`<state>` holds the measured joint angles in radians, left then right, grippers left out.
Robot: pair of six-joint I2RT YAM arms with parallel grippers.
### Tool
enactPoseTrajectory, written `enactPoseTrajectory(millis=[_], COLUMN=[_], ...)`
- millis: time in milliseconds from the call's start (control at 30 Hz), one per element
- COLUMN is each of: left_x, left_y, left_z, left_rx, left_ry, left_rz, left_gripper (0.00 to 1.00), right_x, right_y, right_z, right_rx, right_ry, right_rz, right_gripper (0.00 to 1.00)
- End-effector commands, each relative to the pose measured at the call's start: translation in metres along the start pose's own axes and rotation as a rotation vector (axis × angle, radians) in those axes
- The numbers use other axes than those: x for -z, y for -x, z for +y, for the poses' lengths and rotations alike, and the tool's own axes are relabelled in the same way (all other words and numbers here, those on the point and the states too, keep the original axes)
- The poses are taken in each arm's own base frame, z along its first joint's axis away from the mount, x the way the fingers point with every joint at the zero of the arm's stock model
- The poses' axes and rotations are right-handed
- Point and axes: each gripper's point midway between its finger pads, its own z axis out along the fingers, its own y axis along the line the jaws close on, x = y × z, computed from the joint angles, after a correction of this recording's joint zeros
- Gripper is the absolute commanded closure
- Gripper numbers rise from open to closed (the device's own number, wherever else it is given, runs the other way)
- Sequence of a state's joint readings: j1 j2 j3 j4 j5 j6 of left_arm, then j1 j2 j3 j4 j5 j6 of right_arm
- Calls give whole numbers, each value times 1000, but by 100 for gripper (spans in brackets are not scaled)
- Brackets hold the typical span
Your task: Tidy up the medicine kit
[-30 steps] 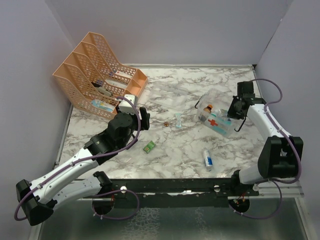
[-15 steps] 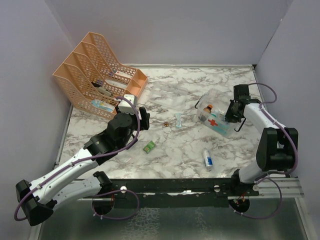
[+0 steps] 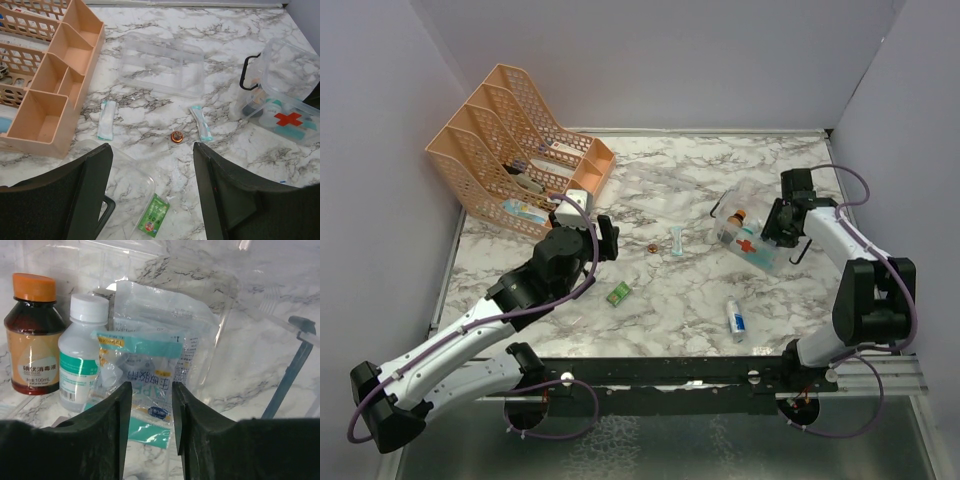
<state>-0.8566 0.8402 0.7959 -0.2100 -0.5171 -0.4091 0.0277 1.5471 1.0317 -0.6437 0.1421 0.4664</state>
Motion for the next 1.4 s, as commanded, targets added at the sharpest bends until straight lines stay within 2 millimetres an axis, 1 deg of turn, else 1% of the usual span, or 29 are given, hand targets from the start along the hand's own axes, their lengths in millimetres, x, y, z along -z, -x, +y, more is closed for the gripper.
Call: enactPoseTrajectory(millis=[0, 133, 267, 433, 533, 633, 767, 833, 900, 1000, 1167, 1267, 1367], left_x=[2, 1, 1, 0, -1, -1, -1, -1, -1, -2, -2, -3, -3], left_y=[8, 7, 7, 6, 6, 4, 5, 5, 4, 3, 2, 0, 0], left_z=[7, 6, 6, 5, 5, 6, 6, 5, 6, 7, 7, 7, 6], left_rx=[23, 20, 19, 18, 14, 11, 9, 7, 7, 3, 6, 4, 3], left_ry=[25, 24, 23, 23, 22, 25, 25, 23, 25, 31, 33, 32, 29], left_rz=[-45, -40, -40, -37, -32, -30, -31, -30, -29, -28, -27, -23, -21], left_gripper=[31, 31, 31, 31, 31, 30, 30, 30, 30, 30, 30, 30, 30], right_x=[27, 35, 35, 33, 25, 14, -3, -10, -15, -15, -7, -1, 13], right_y=[20, 29, 31, 32, 32, 32, 27, 20, 12, 4, -5, -4, 8], right_z=[4, 7, 12, 29, 38, 41, 28, 24, 23, 21, 16, 17, 21], right_rx=[-21, -8, 18, 56, 68, 73, 64, 70, 74, 72, 72, 70, 62], right_ry=[14, 28, 36, 91, 100, 87, 0, -19, -20, -17, -18, -10, 10], right_rz=[-74, -96, -95, -110, -103, -94, -88, -71, -48, -29, -14, -18, -53], right_gripper=[61, 61, 62, 62, 60, 54, 46, 46, 47, 52, 58, 58, 53])
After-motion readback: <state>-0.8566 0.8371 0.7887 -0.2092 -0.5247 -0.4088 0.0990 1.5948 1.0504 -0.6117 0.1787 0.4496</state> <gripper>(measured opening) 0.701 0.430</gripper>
